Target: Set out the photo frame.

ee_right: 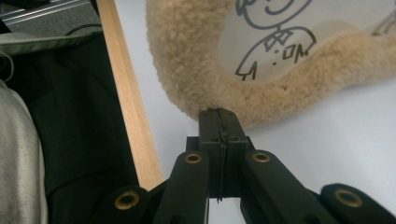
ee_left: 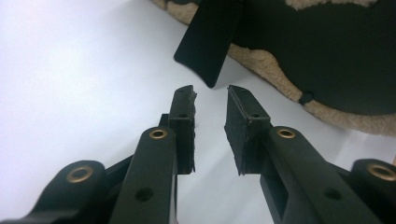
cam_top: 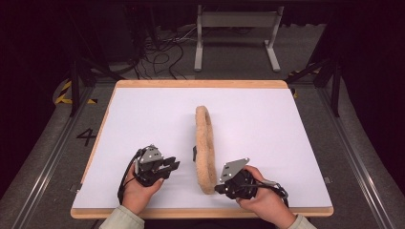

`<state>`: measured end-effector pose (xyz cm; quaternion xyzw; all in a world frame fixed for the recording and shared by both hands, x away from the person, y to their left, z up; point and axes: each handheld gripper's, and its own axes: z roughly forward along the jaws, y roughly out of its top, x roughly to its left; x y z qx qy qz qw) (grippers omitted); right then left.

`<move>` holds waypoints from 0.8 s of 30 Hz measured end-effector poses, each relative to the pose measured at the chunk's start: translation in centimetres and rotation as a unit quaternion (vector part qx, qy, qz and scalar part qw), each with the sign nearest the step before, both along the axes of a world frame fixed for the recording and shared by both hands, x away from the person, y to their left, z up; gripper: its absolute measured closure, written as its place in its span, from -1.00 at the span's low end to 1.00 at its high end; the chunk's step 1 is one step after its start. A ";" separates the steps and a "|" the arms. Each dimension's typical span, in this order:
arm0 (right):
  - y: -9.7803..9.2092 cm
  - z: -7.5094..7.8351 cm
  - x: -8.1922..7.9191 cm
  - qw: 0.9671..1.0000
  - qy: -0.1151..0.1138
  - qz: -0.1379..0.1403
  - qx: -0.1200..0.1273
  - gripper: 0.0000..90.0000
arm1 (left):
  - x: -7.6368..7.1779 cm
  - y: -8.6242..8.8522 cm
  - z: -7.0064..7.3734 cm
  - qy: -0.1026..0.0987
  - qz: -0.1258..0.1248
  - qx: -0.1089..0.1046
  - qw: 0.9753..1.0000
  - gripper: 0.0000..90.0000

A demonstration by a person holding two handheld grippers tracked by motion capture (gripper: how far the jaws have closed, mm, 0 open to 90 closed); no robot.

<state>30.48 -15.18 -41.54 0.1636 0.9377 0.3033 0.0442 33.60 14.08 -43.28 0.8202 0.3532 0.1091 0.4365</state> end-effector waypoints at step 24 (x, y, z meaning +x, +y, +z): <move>5.4 -1.3 0.7 0.999 -0.015 0.027 0.041 1.00 | -3.0 4.8 0.2 0.007 0.065 -0.019 0.998 0.53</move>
